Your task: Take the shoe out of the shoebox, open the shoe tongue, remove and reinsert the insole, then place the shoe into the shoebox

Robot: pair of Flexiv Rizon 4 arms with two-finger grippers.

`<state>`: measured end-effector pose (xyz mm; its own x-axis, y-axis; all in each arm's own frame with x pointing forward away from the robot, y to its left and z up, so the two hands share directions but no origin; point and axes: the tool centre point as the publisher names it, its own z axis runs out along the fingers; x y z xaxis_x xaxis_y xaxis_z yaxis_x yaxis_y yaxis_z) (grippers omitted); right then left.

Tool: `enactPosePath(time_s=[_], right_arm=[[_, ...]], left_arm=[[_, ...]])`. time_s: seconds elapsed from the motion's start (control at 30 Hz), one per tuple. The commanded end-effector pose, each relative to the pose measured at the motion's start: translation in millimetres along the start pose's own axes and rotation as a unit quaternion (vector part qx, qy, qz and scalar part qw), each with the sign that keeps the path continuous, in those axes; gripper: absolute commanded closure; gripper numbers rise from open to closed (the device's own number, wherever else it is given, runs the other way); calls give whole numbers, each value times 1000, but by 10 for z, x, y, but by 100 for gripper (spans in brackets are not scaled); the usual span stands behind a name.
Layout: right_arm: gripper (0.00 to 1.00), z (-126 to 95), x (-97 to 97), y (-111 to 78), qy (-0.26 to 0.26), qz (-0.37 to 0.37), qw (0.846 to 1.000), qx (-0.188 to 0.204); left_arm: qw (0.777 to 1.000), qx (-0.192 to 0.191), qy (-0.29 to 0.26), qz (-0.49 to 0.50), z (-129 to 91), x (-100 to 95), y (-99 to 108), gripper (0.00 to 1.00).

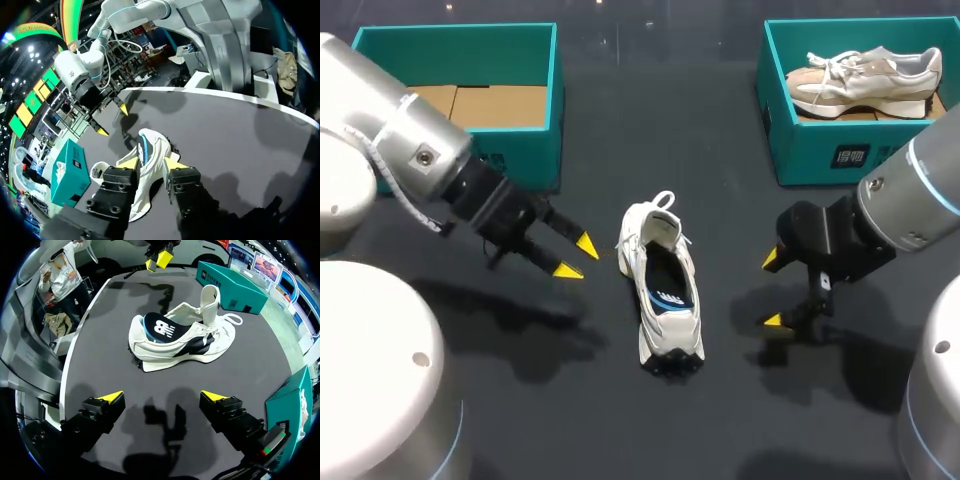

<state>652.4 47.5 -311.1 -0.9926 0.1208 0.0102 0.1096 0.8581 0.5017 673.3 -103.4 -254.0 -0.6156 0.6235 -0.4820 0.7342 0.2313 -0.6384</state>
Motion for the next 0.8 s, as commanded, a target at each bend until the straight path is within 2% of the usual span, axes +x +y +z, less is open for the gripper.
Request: enactPosePath(time_s=[0.03, 0.5, 0.57, 0.8], right_arm=[[0, -4, 23, -8, -2, 0, 1000, 0], [0, -4, 23, -8, -2, 0, 1000, 0], [0, -53, 49, -32, -4, 3, 1000, 0], [0, -317, 76, -249, -11, 26, 999, 15]], left_arm=[[974, -29, 214, 66, -350, 15, -12, 100], [966, -30, 235, 103, -339, 10, -25, 100], [959, -37, 249, 127, -303, -19, -47, 100], [946, -19, 269, 181, -136, -176, -40, 100]])
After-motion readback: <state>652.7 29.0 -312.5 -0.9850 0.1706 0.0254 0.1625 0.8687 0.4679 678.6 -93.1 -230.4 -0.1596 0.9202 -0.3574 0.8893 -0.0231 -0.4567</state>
